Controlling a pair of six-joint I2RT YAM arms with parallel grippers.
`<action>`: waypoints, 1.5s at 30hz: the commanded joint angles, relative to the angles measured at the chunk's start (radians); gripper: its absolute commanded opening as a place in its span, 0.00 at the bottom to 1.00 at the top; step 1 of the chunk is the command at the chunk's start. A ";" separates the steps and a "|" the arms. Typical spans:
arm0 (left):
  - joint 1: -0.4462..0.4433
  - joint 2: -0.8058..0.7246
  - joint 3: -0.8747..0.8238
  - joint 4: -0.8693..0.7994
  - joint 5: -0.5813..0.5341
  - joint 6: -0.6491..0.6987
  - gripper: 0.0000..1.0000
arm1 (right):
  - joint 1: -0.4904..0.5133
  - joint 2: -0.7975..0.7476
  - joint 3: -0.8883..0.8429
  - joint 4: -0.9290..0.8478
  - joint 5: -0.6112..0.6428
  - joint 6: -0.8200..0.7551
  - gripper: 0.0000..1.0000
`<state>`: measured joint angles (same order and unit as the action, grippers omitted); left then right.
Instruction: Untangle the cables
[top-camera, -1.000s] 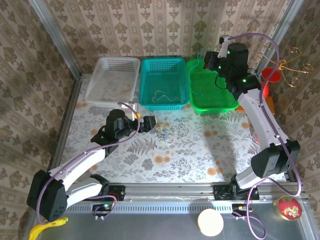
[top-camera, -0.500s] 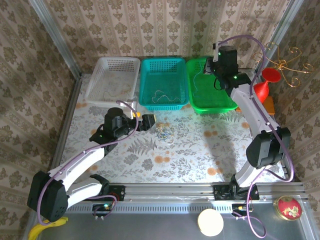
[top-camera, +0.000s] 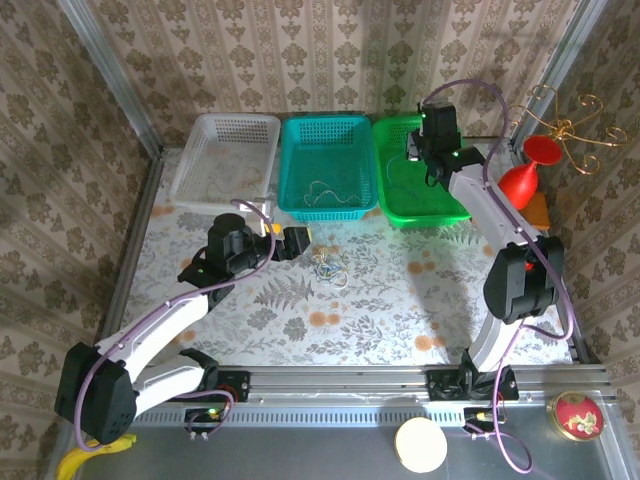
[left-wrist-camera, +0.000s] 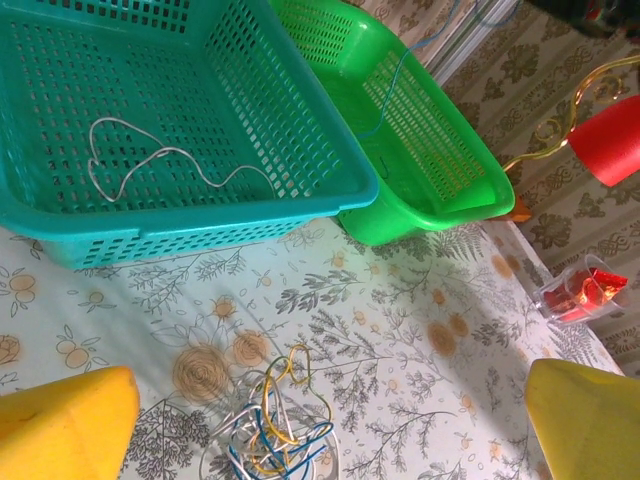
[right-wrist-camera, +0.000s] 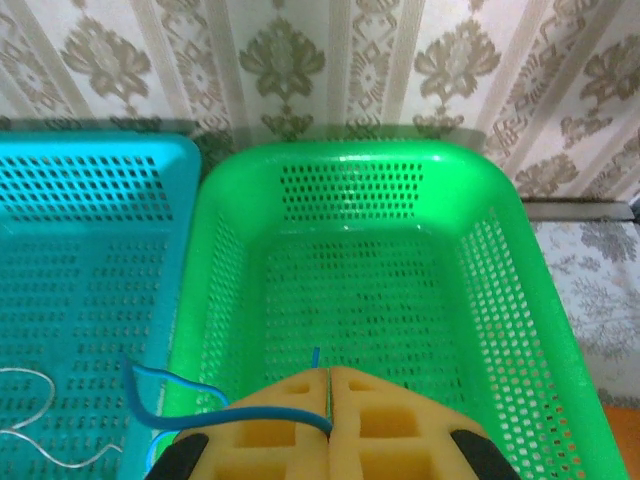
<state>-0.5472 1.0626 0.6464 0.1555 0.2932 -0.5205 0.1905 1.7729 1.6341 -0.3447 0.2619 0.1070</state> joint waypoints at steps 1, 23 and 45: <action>0.007 -0.022 0.036 -0.010 0.024 -0.010 1.00 | 0.006 0.034 -0.008 -0.043 0.069 -0.012 0.00; 0.018 -0.034 0.057 -0.117 -0.062 -0.024 1.00 | 0.054 -0.039 0.040 -0.149 -0.110 0.086 0.56; 0.065 -0.058 0.025 -0.246 -0.113 -0.079 1.00 | 0.389 -0.410 -0.673 0.157 -0.348 0.445 0.58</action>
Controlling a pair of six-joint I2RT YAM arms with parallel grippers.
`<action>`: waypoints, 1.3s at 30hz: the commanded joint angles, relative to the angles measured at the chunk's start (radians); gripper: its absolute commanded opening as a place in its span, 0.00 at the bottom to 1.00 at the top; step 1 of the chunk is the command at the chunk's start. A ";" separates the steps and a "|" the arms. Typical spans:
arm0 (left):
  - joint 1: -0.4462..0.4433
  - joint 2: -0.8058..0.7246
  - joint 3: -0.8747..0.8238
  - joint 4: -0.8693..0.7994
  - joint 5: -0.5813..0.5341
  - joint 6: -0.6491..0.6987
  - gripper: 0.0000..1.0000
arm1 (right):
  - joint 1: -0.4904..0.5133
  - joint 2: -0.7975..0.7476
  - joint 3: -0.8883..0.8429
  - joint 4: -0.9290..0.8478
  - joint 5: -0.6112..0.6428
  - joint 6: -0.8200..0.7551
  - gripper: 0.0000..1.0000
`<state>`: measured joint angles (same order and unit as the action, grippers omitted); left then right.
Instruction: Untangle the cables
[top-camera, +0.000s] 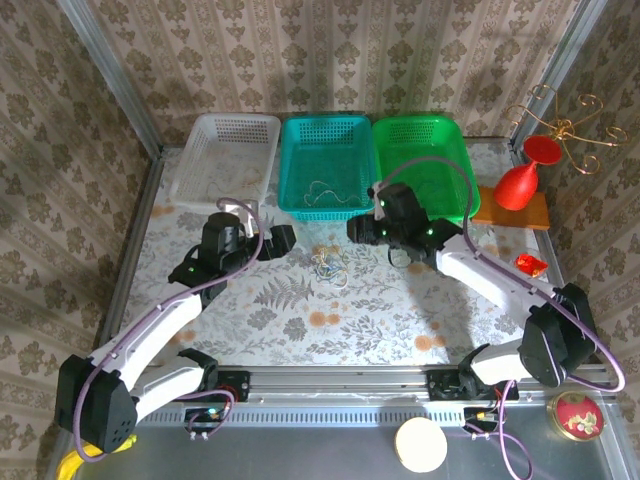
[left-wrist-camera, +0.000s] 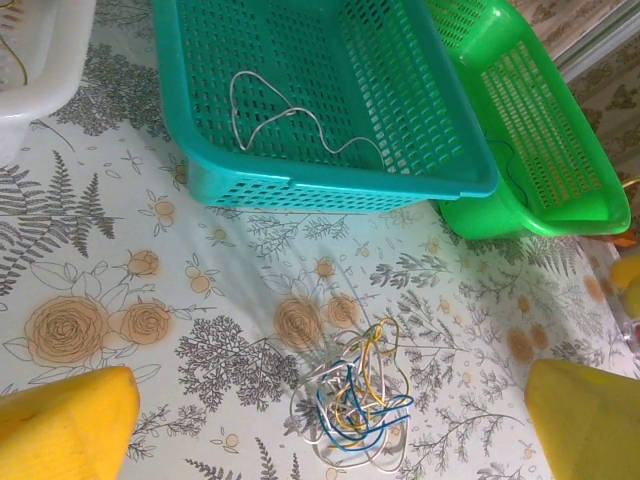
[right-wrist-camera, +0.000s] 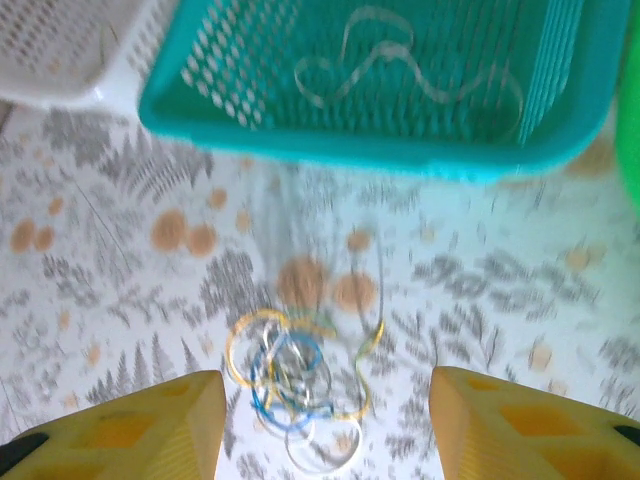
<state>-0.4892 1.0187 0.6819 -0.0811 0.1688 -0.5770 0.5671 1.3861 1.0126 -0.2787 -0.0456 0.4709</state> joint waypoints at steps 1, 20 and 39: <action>0.008 -0.013 -0.015 -0.008 0.016 -0.023 1.00 | 0.016 -0.017 -0.080 0.115 -0.058 0.093 0.58; 0.008 0.022 -0.073 -0.010 0.012 -0.032 1.00 | 0.118 0.258 -0.067 0.298 -0.188 0.134 0.56; 0.008 0.102 -0.064 0.057 0.047 -0.047 1.00 | 0.130 0.155 -0.026 0.166 -0.169 0.105 0.54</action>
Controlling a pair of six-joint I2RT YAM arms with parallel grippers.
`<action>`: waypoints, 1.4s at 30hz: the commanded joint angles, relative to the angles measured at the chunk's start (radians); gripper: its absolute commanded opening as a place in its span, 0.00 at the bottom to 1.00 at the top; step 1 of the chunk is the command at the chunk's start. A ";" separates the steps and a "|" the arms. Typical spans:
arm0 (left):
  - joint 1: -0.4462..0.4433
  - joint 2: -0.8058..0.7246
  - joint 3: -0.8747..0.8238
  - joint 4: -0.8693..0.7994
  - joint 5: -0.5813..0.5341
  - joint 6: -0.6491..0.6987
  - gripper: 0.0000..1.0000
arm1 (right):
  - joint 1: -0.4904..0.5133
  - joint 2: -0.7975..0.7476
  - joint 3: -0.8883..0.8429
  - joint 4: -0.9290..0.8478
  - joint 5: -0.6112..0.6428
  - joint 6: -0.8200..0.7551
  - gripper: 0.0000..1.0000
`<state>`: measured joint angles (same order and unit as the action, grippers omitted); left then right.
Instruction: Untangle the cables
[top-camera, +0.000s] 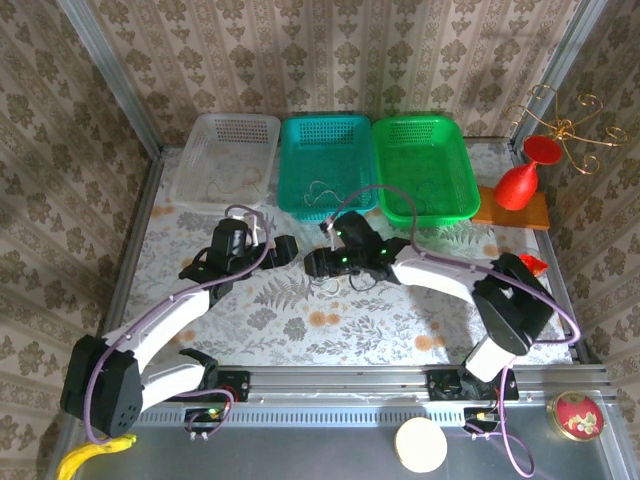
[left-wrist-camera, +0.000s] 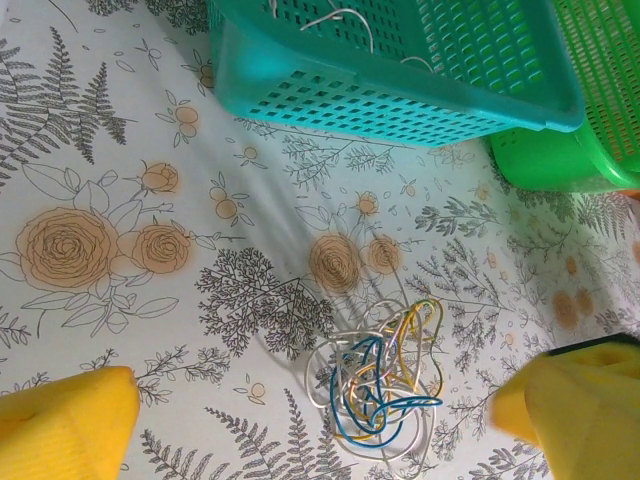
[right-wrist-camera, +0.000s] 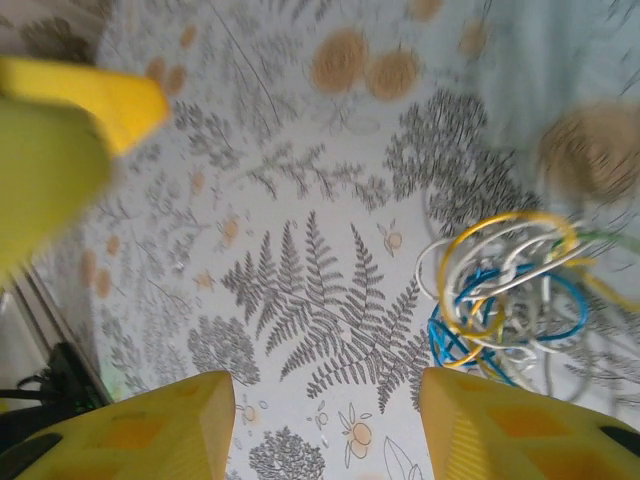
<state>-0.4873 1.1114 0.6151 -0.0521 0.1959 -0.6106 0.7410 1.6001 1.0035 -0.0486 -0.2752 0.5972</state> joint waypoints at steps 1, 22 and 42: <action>0.004 0.012 0.004 0.028 0.022 -0.010 1.00 | -0.070 -0.070 -0.036 -0.065 0.073 -0.009 0.53; -0.181 0.311 0.239 -0.140 -0.177 0.184 1.00 | -0.110 0.070 -0.156 0.008 0.096 0.075 0.36; -0.177 0.404 0.178 -0.065 -0.196 0.144 1.00 | -0.075 0.104 -0.134 0.043 0.053 0.093 0.06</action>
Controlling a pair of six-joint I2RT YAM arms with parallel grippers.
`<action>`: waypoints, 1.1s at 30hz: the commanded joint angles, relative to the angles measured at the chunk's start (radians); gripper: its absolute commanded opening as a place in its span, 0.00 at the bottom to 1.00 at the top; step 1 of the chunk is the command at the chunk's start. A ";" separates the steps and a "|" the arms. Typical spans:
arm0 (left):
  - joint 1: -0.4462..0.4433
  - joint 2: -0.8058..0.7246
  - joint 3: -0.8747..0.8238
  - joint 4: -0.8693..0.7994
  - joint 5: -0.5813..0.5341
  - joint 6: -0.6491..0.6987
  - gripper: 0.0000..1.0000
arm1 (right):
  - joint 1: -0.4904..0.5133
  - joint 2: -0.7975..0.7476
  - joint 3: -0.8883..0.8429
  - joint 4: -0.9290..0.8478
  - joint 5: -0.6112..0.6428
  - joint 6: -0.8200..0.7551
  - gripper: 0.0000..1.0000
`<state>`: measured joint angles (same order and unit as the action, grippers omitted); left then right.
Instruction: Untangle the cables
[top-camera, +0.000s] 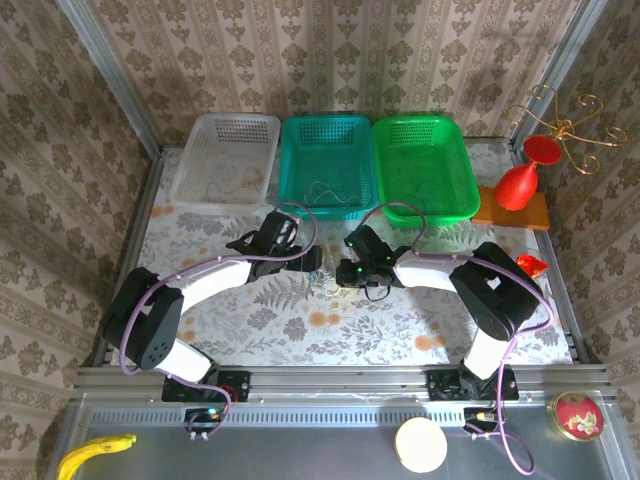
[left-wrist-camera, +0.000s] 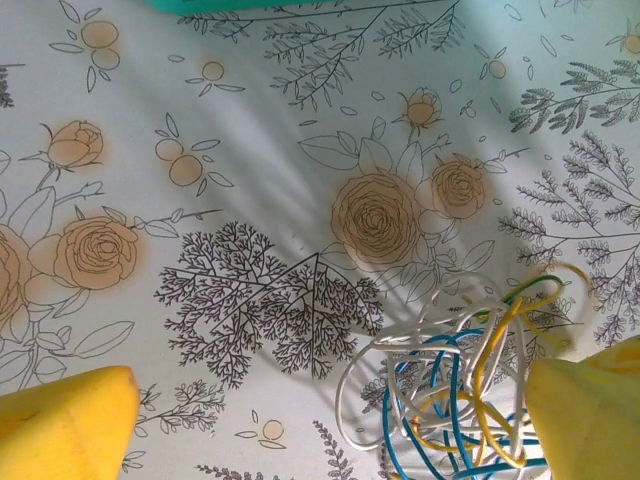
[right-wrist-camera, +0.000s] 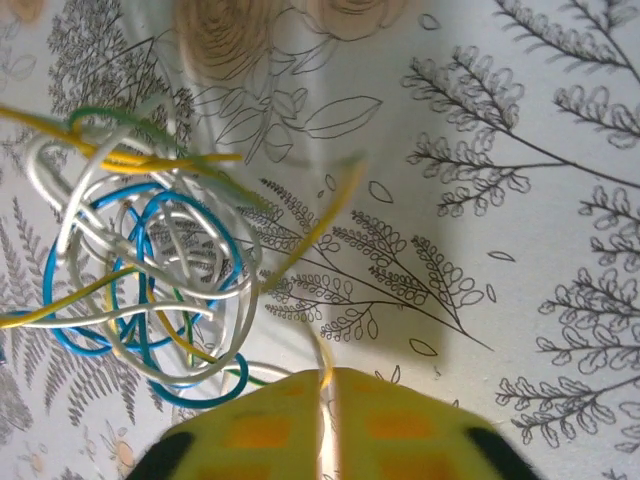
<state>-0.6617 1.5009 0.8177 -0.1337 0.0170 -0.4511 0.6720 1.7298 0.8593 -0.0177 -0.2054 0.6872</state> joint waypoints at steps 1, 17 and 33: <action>-0.002 0.016 -0.033 0.021 -0.017 -0.020 1.00 | -0.013 -0.045 0.009 0.009 -0.022 0.003 0.01; -0.001 0.082 -0.080 0.042 -0.012 -0.043 1.00 | -0.088 -0.374 0.035 -0.067 -0.096 0.007 0.00; -0.003 0.013 -0.109 0.039 -0.010 -0.054 1.00 | 0.002 -0.093 0.023 -0.064 0.041 -0.033 0.38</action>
<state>-0.6605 1.5364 0.7208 -0.0814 0.0139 -0.4870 0.6586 1.6115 0.8688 -0.0696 -0.2123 0.6712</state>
